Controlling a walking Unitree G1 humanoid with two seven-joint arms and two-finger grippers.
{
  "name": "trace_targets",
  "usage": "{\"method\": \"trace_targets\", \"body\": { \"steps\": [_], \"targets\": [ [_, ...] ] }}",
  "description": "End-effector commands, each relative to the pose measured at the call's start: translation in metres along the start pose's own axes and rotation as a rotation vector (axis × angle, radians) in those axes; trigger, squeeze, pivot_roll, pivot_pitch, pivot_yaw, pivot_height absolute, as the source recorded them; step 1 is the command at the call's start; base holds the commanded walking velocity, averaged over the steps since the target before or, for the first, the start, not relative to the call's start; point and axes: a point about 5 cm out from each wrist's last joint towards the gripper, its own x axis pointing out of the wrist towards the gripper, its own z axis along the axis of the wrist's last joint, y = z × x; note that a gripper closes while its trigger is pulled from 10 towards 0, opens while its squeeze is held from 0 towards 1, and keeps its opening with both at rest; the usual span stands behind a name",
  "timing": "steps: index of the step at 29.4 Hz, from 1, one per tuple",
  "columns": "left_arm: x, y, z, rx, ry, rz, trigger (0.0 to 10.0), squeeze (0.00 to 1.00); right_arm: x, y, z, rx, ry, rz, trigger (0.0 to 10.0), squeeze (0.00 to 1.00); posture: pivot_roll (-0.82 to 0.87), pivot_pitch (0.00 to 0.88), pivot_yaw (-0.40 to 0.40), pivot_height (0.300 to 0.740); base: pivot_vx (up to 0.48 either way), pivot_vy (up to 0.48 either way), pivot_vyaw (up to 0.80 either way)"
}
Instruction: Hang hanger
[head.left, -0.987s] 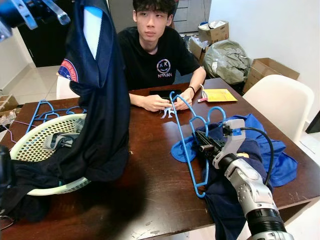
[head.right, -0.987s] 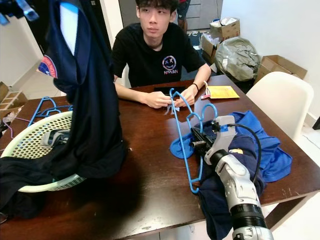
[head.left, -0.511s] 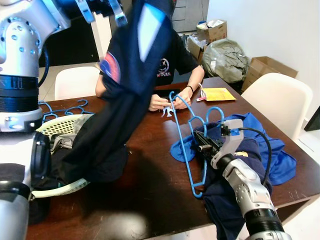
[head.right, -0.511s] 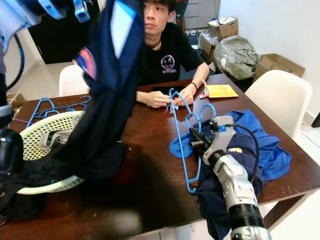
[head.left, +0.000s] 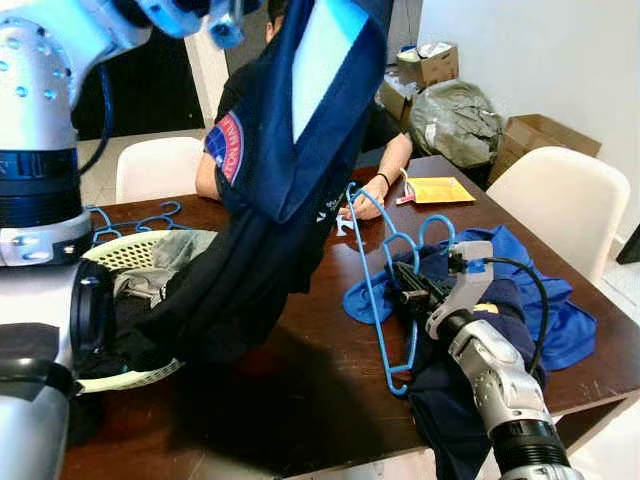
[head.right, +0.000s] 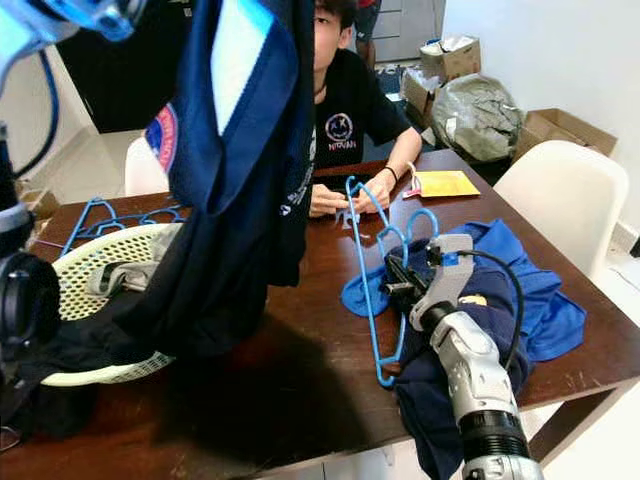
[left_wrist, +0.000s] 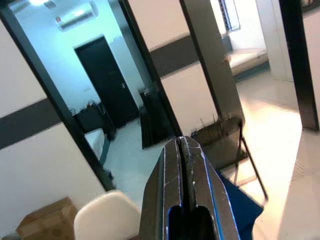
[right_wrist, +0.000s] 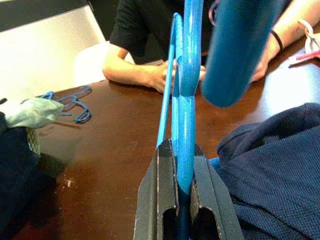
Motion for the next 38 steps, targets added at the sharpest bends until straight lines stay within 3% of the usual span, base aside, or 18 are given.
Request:
{"method": "trace_targets", "body": {
  "steps": [1,2,3,4,6,9,10,11,12,13,15,24,26,30,31,32,35,38],
  "targets": [
    [-0.012,-0.003,-0.006,0.018,0.082,0.011,0.0,0.00,-0.005,0.001,-0.018,0.013,0.069,-0.007,10.0,0.00,0.01,0.000,0.065,0.740,0.000,0.000,0.00],
    [-0.012,-0.003,-0.006,0.018,0.082,0.011,0.0,0.00,-0.005,0.001,-0.018,0.013,0.069,-0.007,10.0,0.00,0.01,0.000,0.065,0.740,0.000,0.000,0.00],
    [-0.034,-0.001,-0.027,0.070,0.255,0.081,0.0,0.00,-0.006,0.000,-0.018,0.014,0.071,-0.009,10.0,0.00,0.02,0.000,0.065,0.740,0.000,0.000,0.00],
    [-0.034,-0.001,-0.027,0.070,0.255,0.081,0.0,0.00,-0.006,0.000,-0.018,0.014,0.071,-0.009,10.0,0.00,0.02,0.000,0.065,0.740,0.000,0.000,0.00],
    [-0.088,0.000,-0.074,0.186,0.682,0.199,0.0,0.00,-0.008,0.000,-0.019,0.015,0.076,-0.009,10.0,0.00,0.02,0.000,0.060,0.740,0.000,0.000,0.00],
    [-0.103,-0.002,-0.085,0.212,0.799,0.206,0.0,0.00,-0.008,0.000,-0.019,0.015,0.077,-0.009,10.0,0.00,0.02,0.000,0.060,0.740,0.000,0.000,0.00],
    [-0.132,-0.001,-0.097,0.237,0.949,0.279,0.0,0.00,-0.009,0.000,-0.019,0.015,0.079,-0.007,10.0,0.00,0.02,0.000,0.052,0.740,0.000,0.000,0.00],
    [-0.132,-0.001,-0.097,0.237,0.949,0.279,0.0,0.00,-0.009,0.000,-0.019,0.015,0.079,-0.007,10.0,0.00,0.02,0.000,0.052,0.740,0.000,0.000,0.00],
    [-0.153,-0.002,-0.102,0.247,1.046,0.338,0.0,0.00,-0.009,0.000,-0.019,0.015,0.081,-0.006,10.0,0.00,0.02,0.000,0.052,0.740,0.000,0.000,0.00],
    [-0.153,-0.002,-0.102,0.247,1.046,0.338,0.0,0.00,-0.009,0.000,-0.019,0.015,0.081,-0.006,10.0,0.00,0.02,0.000,0.052,0.740,0.000,0.000,0.00],
    [-0.191,-0.004,-0.097,0.279,1.187,0.486,0.0,0.00,-0.009,0.000,-0.019,0.016,0.085,-0.002,10.0,0.00,0.03,0.000,0.046,0.740,0.000,0.000,0.00],
    [-0.233,-0.006,-0.071,0.415,1.303,0.704,0.0,0.00,-0.010,0.001,-0.018,0.021,0.089,0.000,10.0,0.00,0.03,0.000,0.043,0.740,0.000,0.000,0.00],
    [-0.261,-0.004,-0.068,0.484,1.381,0.853,0.0,0.00,-0.010,0.001,-0.018,0.025,0.088,0.002,10.0,0.00,0.04,0.000,0.043,0.740,0.000,0.000,0.00],
    [-0.270,-0.006,-0.070,0.481,1.383,0.905,0.0,0.00,-0.010,0.002,-0.018,0.026,0.088,0.003,10.0,0.00,0.04,0.000,0.040,0.740,0.000,0.000,0.00],
    [-0.274,-0.013,-0.086,0.407,1.339,0.932,6.8,1.00,-0.009,0.002,-0.018,0.026,0.089,0.005,10.0,0.00,0.04,0.000,0.039,0.740,0.000,0.000,0.00],
    [-0.275,-0.019,-0.099,0.347,1.292,0.941,7.8,1.00,-0.009,0.002,-0.018,0.026,0.090,0.006,10.0,0.00,0.04,0.000,0.039,0.740,0.000,0.000,0.00],
    [-0.272,-0.024,-0.110,0.295,1.242,0.938,7.8,1.00,-0.009,0.002,-0.017,0.025,0.091,0.007,10.0,0.00,0.04,0.000,0.039,0.740,0.000,0.000,0.00],
    [-0.257,-0.029,-0.125,0.232,1.134,0.909,6.5,1.00,-0.009,0.002,-0.017,0.024,0.095,0.009,10.0,0.00,0.03,0.000,0.024,0.740,0.000,0.000,0.00]
  ]
}}
